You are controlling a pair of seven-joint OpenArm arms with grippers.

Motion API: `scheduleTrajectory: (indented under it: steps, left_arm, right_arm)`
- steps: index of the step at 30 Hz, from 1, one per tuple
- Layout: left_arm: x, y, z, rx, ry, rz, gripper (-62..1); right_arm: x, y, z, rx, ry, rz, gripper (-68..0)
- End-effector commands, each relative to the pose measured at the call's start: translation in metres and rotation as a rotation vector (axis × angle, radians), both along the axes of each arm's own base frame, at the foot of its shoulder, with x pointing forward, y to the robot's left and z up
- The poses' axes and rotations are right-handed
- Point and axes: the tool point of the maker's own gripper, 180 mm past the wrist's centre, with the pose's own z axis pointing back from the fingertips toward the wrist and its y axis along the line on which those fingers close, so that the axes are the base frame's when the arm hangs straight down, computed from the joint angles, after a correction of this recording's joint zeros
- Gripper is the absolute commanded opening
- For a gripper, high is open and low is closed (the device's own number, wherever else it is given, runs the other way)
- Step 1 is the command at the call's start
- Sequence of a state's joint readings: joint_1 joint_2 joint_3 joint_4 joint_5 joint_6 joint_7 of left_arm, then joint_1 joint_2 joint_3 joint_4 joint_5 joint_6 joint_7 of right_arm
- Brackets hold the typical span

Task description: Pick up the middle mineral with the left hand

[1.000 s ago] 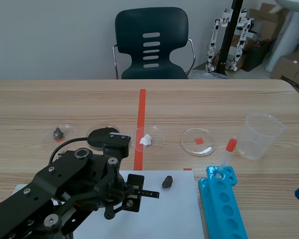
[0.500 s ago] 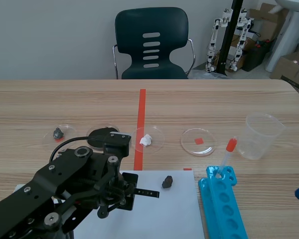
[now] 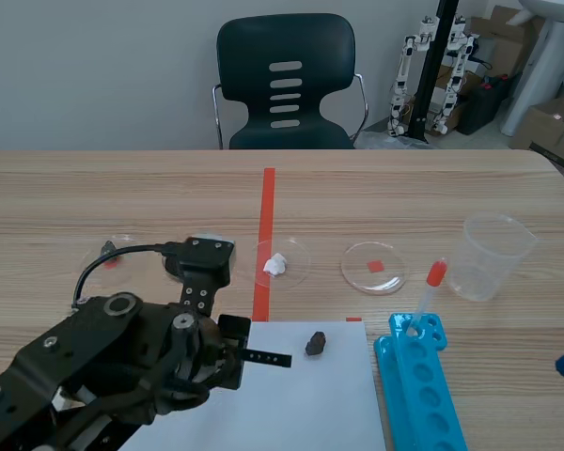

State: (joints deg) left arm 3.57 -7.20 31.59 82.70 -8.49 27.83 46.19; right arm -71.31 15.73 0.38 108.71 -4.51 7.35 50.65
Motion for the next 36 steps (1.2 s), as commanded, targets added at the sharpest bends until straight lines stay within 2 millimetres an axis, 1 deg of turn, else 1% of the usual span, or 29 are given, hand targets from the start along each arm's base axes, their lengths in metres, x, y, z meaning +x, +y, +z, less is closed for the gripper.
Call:
scheduleTrajectory:
  steps: [1, 6, 11, 14, 18, 24, 27, 32, 36]
  left_arm:
    - [0.010, 0.002, 0.022, -0.011, -0.102, -0.011, -52.4]
    - [0.015, 0.013, 0.059, -0.018, -0.290, -0.049, -52.4]
    - [0.011, 0.023, 0.091, -0.042, -0.448, -0.109, -52.3]
    - [0.002, 0.020, 0.105, -0.082, -0.502, -0.209, -52.4]
    - [-0.016, 0.013, 0.131, -0.137, -0.594, -0.335, -52.4]
    - [-0.044, 0.007, 0.168, -0.237, -0.704, -0.416, -52.4]
    - [-0.060, 0.001, 0.175, -0.269, -0.716, -0.455, -52.4]
    - [-0.092, -0.016, 0.172, -0.280, -0.703, -0.603, -52.4]
    - [-0.104, -0.019, 0.169, -0.290, -0.690, -0.619, -52.4]
  right_arm:
    - [0.004, 0.000, 0.009, 0.014, -0.033, -0.004, 0.4]
    - [0.004, 0.000, 0.010, 0.015, -0.033, -0.004, 0.4]
    - [0.004, 0.000, 0.009, 0.014, -0.033, -0.004, 0.4]
    - [0.004, 0.000, 0.009, 0.014, -0.033, -0.004, 0.4]
    - [0.004, 0.000, 0.009, 0.014, -0.033, -0.004, 0.4]
    - [0.004, 0.000, 0.010, 0.015, -0.033, -0.004, 0.4]
    - [0.004, 0.000, 0.010, 0.015, -0.033, -0.004, 0.4]
    - [0.004, 0.000, 0.009, 0.014, -0.033, -0.004, 0.4]
    - [0.004, 0.000, 0.010, 0.015, -0.033, -0.004, 0.4]
